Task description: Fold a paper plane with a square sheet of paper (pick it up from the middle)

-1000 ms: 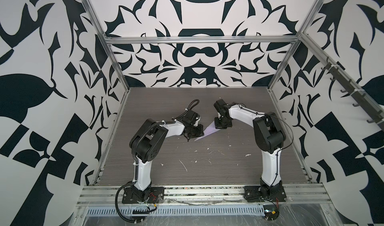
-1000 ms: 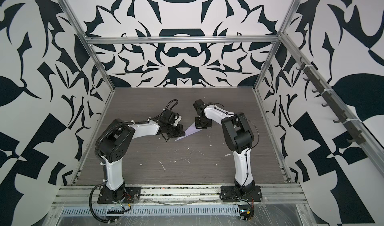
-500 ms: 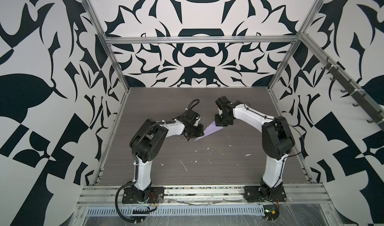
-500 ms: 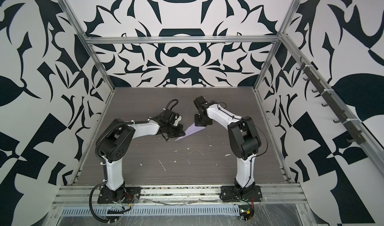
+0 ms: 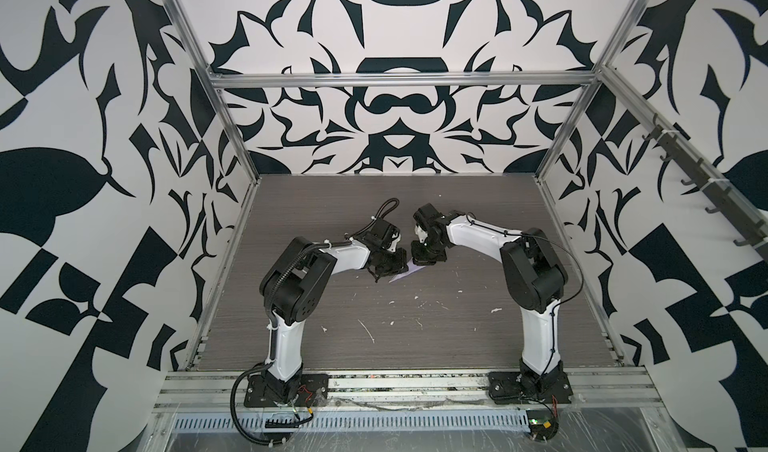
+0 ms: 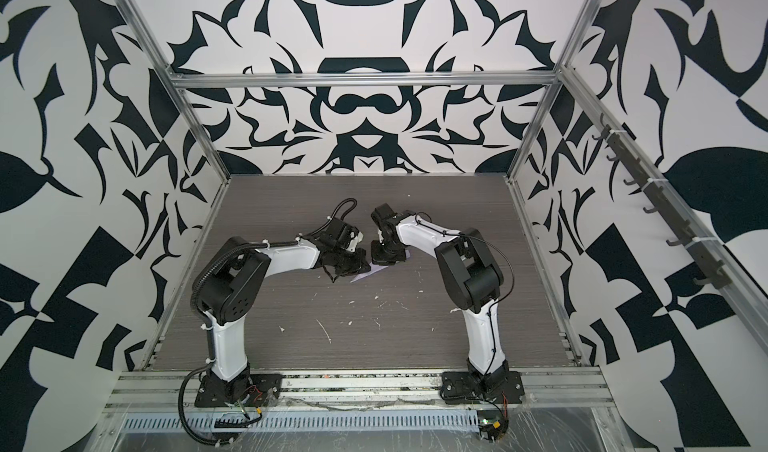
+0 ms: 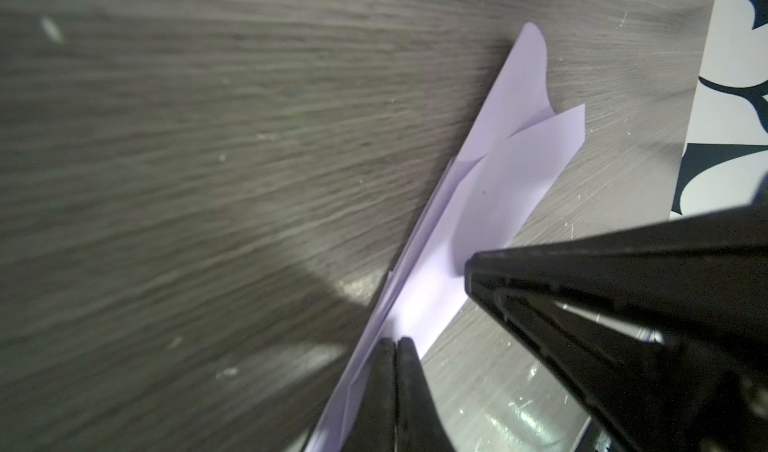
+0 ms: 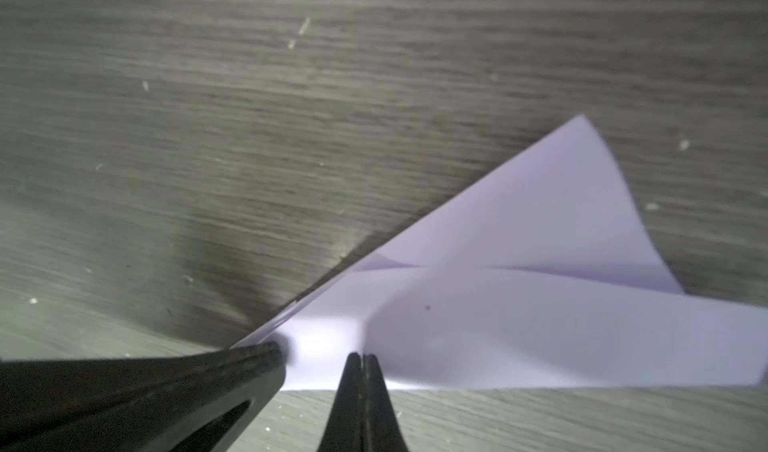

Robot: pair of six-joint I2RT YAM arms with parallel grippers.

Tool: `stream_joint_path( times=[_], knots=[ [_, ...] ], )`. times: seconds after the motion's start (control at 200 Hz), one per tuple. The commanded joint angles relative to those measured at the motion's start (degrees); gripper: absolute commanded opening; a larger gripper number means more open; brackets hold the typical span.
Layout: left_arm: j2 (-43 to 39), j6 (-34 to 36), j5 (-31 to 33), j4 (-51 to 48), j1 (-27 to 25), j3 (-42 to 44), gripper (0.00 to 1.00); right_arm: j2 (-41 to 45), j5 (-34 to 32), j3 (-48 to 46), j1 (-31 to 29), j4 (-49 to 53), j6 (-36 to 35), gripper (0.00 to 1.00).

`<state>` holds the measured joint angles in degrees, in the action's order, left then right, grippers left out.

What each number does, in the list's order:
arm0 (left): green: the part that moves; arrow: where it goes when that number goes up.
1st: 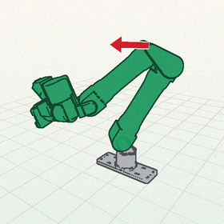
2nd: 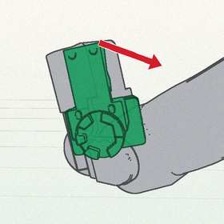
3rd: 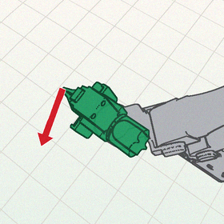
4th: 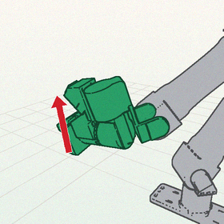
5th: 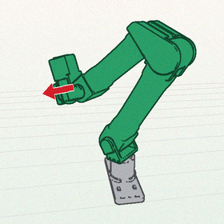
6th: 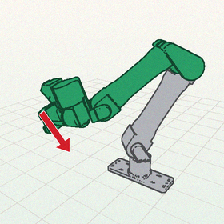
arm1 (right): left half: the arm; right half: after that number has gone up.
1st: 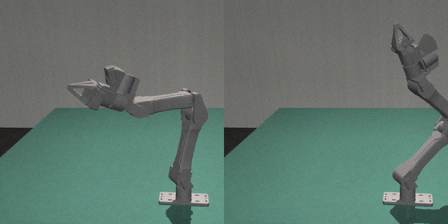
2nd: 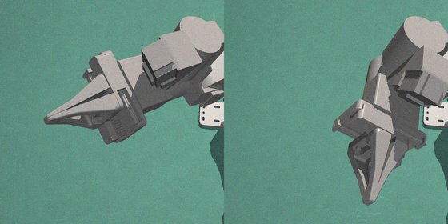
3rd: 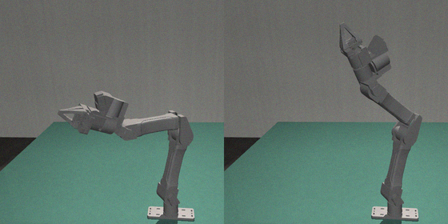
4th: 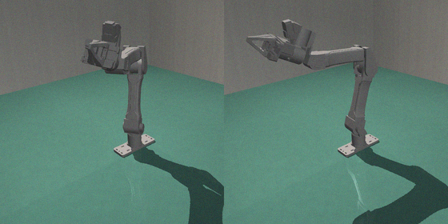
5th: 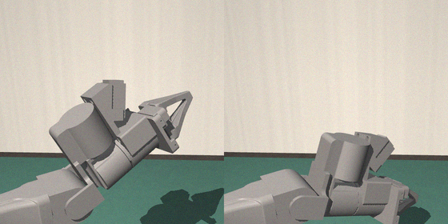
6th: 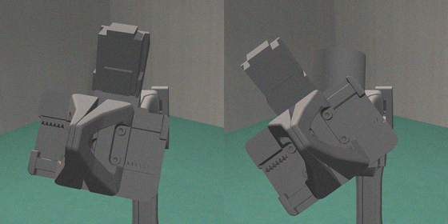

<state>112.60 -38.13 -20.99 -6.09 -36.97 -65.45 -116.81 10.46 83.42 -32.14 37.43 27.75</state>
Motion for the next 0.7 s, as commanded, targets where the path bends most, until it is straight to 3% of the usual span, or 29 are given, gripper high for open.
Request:
stream_joint_path(
  times=[0.0,0.27,0.555,0.695],
  knots=[
    [0.48,-1.54,-1.68,-2.99,0.48,-0.03,0.07,0.04,-1.49,0.96,0.00,1.07,0.32,0.03],
    [-5.10,-2.59,-5.17,-1.28,1.97,0.89,0.16,-2.56,-3.19,0.34,0.01,2.18,-0.64,0.03],
    [-12.13,3.66,1.75,-7.41,1.64,5.94,0.24,-3.68,-4.46,-0.10,0.04,2.65,-1.09,0.03],
    [-12.08,7.63,0.71,-7.84,1.12,7.17,0.27,-4.02,-4.48,-0.06,-0.02,2.65,-1.20,0.03]
  ],
)
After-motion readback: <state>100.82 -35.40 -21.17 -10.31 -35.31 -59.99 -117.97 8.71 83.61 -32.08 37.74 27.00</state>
